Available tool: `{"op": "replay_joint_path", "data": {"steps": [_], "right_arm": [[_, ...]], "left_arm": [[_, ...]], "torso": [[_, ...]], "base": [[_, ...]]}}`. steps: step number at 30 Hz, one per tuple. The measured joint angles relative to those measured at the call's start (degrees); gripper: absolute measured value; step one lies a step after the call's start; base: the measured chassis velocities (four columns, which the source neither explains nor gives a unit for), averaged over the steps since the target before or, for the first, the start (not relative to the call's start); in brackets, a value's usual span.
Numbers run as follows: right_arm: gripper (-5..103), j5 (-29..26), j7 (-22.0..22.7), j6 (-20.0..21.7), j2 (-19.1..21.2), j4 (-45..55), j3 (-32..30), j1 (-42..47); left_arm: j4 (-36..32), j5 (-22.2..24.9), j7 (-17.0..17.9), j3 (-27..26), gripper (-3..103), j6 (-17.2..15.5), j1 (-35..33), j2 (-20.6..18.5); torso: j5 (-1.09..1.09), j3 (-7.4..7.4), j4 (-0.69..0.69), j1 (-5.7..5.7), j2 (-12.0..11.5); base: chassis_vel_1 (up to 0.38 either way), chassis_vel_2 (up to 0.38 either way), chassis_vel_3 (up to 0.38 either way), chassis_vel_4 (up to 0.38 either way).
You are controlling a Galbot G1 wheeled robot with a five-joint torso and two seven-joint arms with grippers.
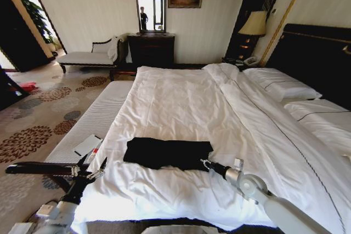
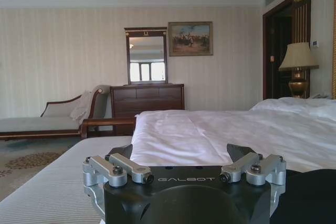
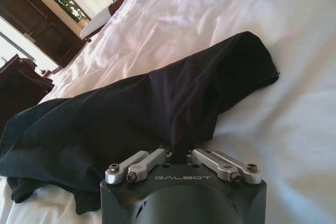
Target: Fold the clothes on the bed.
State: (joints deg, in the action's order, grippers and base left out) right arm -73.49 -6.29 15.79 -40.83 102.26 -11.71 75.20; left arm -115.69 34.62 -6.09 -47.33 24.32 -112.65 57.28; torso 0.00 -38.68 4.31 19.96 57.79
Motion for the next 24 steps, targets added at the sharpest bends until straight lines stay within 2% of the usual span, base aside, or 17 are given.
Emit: {"op": "replay_joint_path", "data": {"steps": [15, 24], "right_arm": [[4, 0.30, 1.29, -1.84, -0.05, 2.11, -1.28, 0.48], [4, 1.11, 3.03, -3.86, 2.12, 3.90, -4.70, 2.30]], "left_arm": [[0.00, 0.00, 0.00, 0.00, 100, 0.00, 0.00, 0.00], [0.00, 0.01, -0.01, 0.00, 100, 0.00, 0.00, -0.01]], "torso": [[0.00, 0.00, 0.00, 0.00, 0.00], [0.01, 0.00, 0.00, 0.00, 0.00]], "base": [[0.000, 0.000, 0.000, 0.000], [0.000, 0.000, 0.000, 0.000]]}}
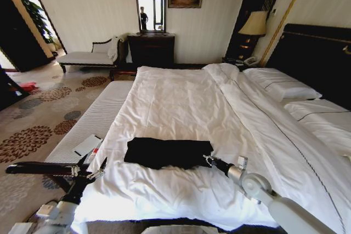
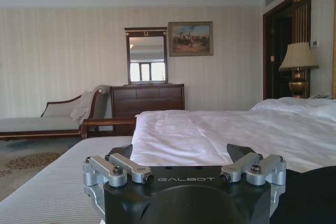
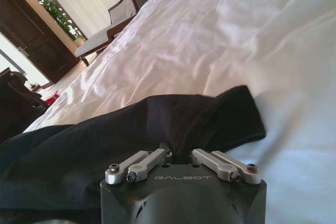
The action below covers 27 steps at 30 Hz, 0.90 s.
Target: Fold the clothes on the bed.
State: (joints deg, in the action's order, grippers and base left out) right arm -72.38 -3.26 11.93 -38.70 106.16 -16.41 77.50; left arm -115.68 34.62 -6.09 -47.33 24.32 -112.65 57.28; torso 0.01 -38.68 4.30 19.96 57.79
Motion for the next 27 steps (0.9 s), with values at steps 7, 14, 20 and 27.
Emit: {"op": "replay_joint_path", "data": {"steps": [7, 14, 20, 27], "right_arm": [[4, 0.10, 0.22, -0.45, 1.74, 1.31, -3.80, 2.26], [4, 0.09, 0.17, -0.65, 3.17, 2.64, -9.61, 6.43], [4, 0.05, -0.15, -0.68, 4.65, 2.98, -13.59, 9.02], [4, 0.55, -0.98, -0.83, 6.16, 2.34, -17.73, 12.06]], "left_arm": [[0.00, 0.00, 0.00, 0.00, 100, 0.00, 0.00, 0.00], [0.00, 0.00, 0.00, 0.00, 100, 0.00, 0.00, 0.00], [0.00, 0.00, 0.00, 0.00, 100, 0.00, 0.00, 0.00], [0.00, 0.00, 0.00, 0.00, 100, 0.00, 0.00, 0.00]], "torso": [[-0.01, 0.00, 0.00, 0.00, 0.00], [-0.01, 0.00, 0.01, 0.00, 0.00], [-0.01, 0.00, 0.01, 0.00, 0.00], [-0.01, 0.00, 0.01, 0.00, 0.00]], "base": [[0.000, 0.000, 0.000, 0.000], [0.000, 0.000, 0.000, 0.000], [0.000, 0.000, 0.000, 0.000], [0.000, 0.000, 0.000, 0.000]]}}
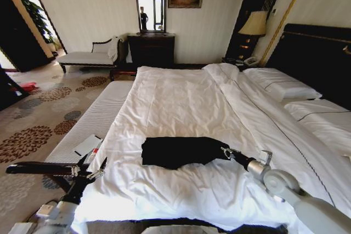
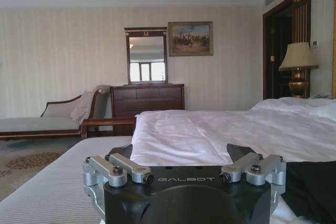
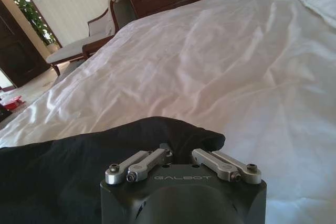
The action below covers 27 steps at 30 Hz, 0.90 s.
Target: Fold the clothes on the bed.
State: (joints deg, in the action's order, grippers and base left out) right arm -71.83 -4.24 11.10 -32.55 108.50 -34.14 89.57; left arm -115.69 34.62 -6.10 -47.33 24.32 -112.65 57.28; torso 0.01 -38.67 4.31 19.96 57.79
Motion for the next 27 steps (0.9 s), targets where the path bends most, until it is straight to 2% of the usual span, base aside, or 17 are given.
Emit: {"op": "replay_joint_path", "data": {"steps": [12, 15, 19, 27], "right_arm": [[4, 3.60, -1.58, -1.46, 1.55, -4.23, -2.90, 1.35], [4, 11.78, -0.25, -2.33, 1.57, -2.25, -2.21, 1.62], [4, 14.87, 1.92, -1.88, 1.51, 1.03, -0.04, 0.44], [4, 11.77, 5.72, 0.62, 2.87, 7.93, 5.75, -6.64]], "left_arm": [[0.00, 0.00, 0.00, 0.00, 100, 0.00, 0.00, 0.00], [0.00, 0.00, 0.00, 0.00, 100, 0.00, 0.00, 0.00], [0.00, 0.00, 0.00, 0.00, 100, 0.00, 0.00, 0.00], [0.00, 0.00, 0.01, 0.00, 100, 0.01, 0.00, 0.00]], "torso": [[0.00, 0.00, 0.00, 0.00, 0.00], [-0.02, 0.00, 0.00, 0.00, 0.00], [-0.01, 0.00, 0.02, 0.00, 0.00], [-0.02, 0.00, -0.01, 0.00, 0.00]], "base": [[0.000, 0.000, 0.000, 0.000], [0.000, 0.000, 0.000, 0.000], [0.000, 0.000, 0.000, 0.000], [0.000, 0.000, 0.000, 0.000]]}}
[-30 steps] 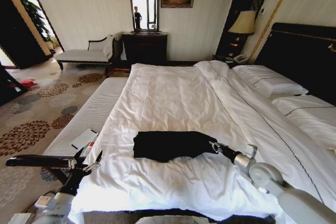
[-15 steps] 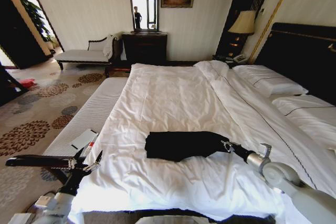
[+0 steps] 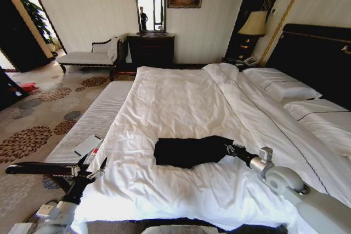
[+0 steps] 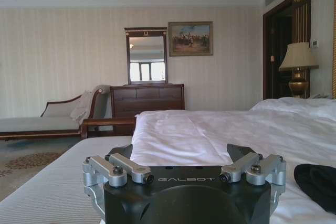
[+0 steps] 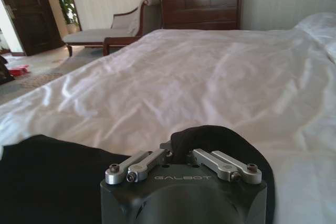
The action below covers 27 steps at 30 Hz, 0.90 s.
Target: Fold the clothes on the bed.
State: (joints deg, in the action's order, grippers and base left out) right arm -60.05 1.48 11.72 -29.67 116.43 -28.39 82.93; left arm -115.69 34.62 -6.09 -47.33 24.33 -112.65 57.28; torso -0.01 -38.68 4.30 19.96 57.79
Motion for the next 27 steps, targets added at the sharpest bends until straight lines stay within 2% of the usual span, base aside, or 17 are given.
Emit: {"op": "replay_joint_path", "data": {"steps": [9, 10, 12, 15, 17, 19, 27], "right_arm": [[4, -5.51, 1.01, 2.09, 1.81, 5.10, 6.28, -5.63], [4, -6.52, 1.46, 2.52, 1.56, 5.26, 11.07, -9.80], [4, -6.76, 1.61, 2.60, 1.31, 5.14, 12.56, -11.19], [4, -7.88, 3.44, 3.27, -1.52, 3.07, 22.97, -22.09], [4, -7.94, 3.68, 3.32, -1.98, 2.75, 24.25, -23.35], [4, -7.90, 4.10, 3.37, -3.32, 1.42, 28.41, -27.23], [4, -5.88, 4.37, 3.45, -5.85, -0.15, 32.47, -29.37]], "left_arm": [[0.00, 0.00, 0.00, 0.00, 100, 0.00, 0.00, 0.00], [0.00, 0.00, 0.00, 0.00, 100, 0.00, 0.00, 0.00], [0.00, 0.00, 0.00, 0.00, 100, 0.00, 0.00, 0.00], [-0.01, -0.01, 0.00, 0.00, 100, 0.00, 0.00, 0.00], [0.00, 0.00, 0.01, 0.00, 100, 0.00, 0.00, 0.00], [-0.01, 0.00, 0.01, 0.00, 100, 0.00, 0.00, 0.00], [-0.01, 0.00, 0.01, 0.00, 100, 0.00, 0.01, 0.00]], "torso": [[-0.01, 0.00, 0.02, 0.00, 0.00], [-0.01, 0.01, 0.02, -0.01, 0.00], [-0.01, 0.00, 0.03, -0.01, 0.00], [0.01, 0.00, -0.02, 0.00, 0.00], [0.01, 0.00, -0.02, 0.00, -0.01], [0.00, 0.00, 0.00, 0.01, 0.00], [0.00, 0.00, 0.02, 0.00, 0.00]], "base": [[0.000, 0.000, 0.000, 0.000], [0.000, 0.000, 0.000, 0.000], [0.000, 0.000, 0.000, 0.000], [0.000, 0.000, 0.000, 0.000], [0.000, 0.000, 0.000, 0.000], [0.000, 0.000, 0.000, 0.000], [0.000, 0.000, 0.000, 0.000]]}}
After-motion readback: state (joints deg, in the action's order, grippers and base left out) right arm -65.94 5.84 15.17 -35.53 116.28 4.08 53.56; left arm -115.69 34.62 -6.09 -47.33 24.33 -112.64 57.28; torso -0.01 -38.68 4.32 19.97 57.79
